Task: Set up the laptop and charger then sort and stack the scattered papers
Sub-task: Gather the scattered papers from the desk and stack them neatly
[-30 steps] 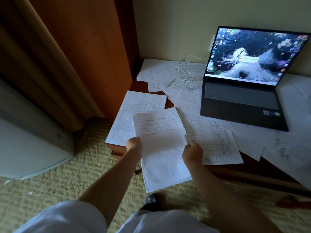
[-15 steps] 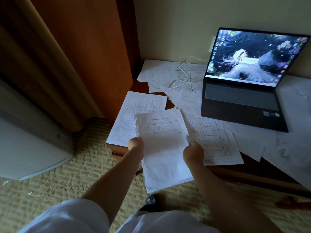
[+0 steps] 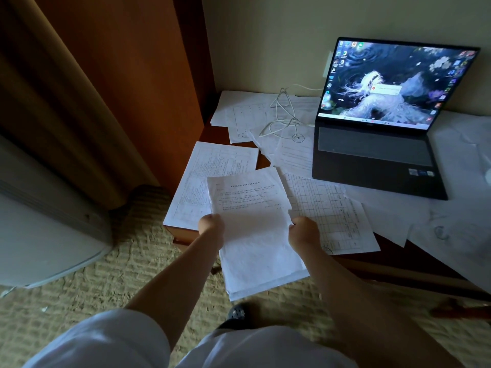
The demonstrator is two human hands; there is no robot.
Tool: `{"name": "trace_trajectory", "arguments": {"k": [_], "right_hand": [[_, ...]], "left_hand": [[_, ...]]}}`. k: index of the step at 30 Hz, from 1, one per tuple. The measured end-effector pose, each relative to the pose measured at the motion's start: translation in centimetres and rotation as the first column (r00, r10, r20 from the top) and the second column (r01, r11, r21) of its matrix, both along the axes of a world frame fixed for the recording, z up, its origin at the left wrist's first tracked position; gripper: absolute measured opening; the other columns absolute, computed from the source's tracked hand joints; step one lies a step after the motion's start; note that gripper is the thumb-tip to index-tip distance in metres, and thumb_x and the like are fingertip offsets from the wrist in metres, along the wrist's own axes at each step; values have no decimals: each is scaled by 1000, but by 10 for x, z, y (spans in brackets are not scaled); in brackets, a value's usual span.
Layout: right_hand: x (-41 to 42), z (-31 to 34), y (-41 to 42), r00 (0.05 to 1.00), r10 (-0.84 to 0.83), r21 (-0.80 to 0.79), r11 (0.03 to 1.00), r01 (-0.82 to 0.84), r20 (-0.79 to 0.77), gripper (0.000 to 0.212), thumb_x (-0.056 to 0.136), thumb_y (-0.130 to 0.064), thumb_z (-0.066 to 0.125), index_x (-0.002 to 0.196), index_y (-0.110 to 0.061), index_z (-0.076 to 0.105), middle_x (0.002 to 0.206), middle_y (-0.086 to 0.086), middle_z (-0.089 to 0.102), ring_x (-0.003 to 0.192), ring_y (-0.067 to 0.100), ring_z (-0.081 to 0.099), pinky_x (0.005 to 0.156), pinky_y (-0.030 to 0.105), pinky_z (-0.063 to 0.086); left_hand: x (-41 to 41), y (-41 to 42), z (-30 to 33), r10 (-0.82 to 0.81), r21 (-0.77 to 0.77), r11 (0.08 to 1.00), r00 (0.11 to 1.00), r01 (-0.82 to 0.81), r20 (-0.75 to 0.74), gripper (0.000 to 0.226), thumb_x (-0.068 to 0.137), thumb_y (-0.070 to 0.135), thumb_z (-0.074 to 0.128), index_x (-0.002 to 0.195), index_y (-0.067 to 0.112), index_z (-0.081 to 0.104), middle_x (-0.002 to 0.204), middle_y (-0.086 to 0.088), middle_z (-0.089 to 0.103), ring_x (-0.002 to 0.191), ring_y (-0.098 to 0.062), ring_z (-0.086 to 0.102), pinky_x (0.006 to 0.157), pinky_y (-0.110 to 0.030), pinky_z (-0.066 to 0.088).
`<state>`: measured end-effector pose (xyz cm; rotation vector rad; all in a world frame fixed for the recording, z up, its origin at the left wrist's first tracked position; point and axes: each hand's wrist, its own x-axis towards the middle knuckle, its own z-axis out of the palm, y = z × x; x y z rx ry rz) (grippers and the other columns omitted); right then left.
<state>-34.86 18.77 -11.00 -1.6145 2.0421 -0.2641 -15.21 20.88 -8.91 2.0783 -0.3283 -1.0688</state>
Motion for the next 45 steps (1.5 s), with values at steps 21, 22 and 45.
{"name": "trace_trajectory", "arguments": {"k": [21,22,45], "right_hand": [[-17,-47,18,719,641,-5,745,-667,-267,98,64,-71,-37,143,-16,-18,151,0,-25,143,19,-21,116,35,-13],[-19,-48,18,748,600,1,780,-626,-282,100,62,-72,-38,143,-16,-19,151,0,-26,142,17,-23,115,35,-14],[-57,-8,33,770,584,18,799,-601,-255,89,78,-43,71,148,-14,24,158,7,14,146,25,14,117,38,17]], "left_hand": [[-6,13,-26,-15,-134,990,988,36,153,12,83,4,53,76,3,63,67,-5,58,68,-22,51,59,-26,41],[-7,14,-28,-3,-140,990,989,24,148,13,83,5,54,75,2,63,65,-5,57,67,-21,50,59,-25,41],[37,53,-3,-149,-146,975,980,168,133,40,77,-3,62,116,6,57,100,-11,62,91,-30,59,75,-36,49]]}}
